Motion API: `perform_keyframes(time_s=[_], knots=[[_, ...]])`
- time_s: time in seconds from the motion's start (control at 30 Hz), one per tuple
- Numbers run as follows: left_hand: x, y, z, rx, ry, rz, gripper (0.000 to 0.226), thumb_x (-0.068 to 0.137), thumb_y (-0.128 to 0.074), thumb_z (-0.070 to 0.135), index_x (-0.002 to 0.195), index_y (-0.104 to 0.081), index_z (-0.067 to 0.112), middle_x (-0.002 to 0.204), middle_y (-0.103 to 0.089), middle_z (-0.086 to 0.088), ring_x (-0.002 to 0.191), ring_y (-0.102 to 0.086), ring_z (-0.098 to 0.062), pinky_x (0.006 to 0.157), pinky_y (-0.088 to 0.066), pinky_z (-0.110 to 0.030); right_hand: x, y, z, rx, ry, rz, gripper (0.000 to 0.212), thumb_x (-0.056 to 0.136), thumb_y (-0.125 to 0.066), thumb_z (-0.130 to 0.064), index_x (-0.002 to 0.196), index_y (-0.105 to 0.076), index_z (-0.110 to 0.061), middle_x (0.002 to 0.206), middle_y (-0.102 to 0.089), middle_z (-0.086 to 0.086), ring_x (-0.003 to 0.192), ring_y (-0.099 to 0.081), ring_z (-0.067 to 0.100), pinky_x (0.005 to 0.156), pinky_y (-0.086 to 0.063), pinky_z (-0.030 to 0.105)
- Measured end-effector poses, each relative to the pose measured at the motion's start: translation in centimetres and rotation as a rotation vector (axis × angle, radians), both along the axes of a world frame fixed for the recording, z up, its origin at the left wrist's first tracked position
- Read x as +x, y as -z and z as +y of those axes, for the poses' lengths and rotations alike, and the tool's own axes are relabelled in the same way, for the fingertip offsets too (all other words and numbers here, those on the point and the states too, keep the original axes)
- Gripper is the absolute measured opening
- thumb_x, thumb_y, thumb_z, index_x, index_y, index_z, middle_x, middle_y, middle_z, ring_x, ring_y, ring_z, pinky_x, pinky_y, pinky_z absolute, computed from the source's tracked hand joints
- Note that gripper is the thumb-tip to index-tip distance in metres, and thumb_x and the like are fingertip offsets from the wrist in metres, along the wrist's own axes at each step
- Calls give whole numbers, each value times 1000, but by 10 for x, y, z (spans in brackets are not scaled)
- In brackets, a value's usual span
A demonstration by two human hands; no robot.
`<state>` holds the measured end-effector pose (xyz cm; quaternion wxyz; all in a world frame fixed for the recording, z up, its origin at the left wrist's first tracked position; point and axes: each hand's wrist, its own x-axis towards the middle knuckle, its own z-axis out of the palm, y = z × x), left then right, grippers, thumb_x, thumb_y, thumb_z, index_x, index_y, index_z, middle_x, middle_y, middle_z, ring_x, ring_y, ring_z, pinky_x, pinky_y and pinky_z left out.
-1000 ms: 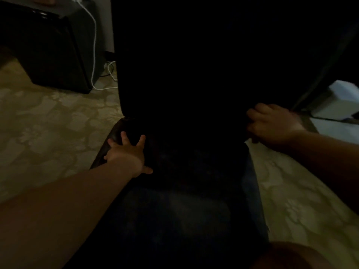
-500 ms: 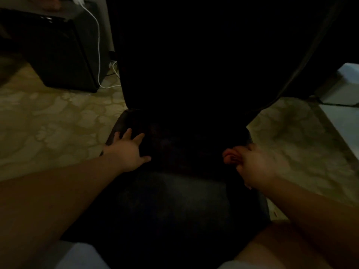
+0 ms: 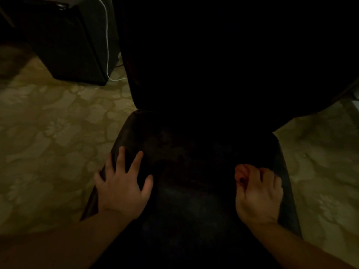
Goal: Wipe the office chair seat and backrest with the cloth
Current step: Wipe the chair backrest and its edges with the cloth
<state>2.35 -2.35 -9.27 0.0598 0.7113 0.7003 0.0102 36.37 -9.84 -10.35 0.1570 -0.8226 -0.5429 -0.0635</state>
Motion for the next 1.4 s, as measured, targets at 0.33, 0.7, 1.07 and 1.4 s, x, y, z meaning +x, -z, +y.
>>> perform_keyframes(time_s=[0.33, 0.7, 1.07, 1.4], knots=[[24, -1, 37, 44, 6, -69, 76, 91, -34, 72, 161, -27, 44, 174, -17, -8, 159, -10, -40, 116, -24, -69, 11, -3, 39, 82, 40, -10, 47, 90, -53, -40, 128, -63, -14, 119, -56, 20, 105, -50, 43, 85, -43, 53], [30, 6, 102, 104, -49, -69, 72, 94, -33, 68, 161, -28, 42, 173, -20, -9, 157, -16, -40, 115, -24, -68, 21, -12, 131, 40, 1, -8, 46, 90, -53, -41, 129, -62, -19, 116, -53, 15, 105, -45, 36, 87, -42, 46], [20, 3, 138, 106, -3, -100, 72, 94, -31, 69, 161, -26, 44, 174, -17, -5, 158, -15, -37, 120, -21, -65, -51, -75, 261, 342, 332, 1259, 25, 107, -52, -25, 126, -64, -16, 110, -72, 5, 98, -70, 23, 86, -58, 37], [18, 6, 147, 126, 54, -139, 69, 96, -35, 67, 161, -29, 43, 174, -18, -5, 160, -9, -37, 122, -17, -64, -132, -156, 347, 399, 214, 1840, 40, 108, -35, -3, 109, -73, 8, 93, -80, 19, 71, -75, 27, 73, -63, 36]])
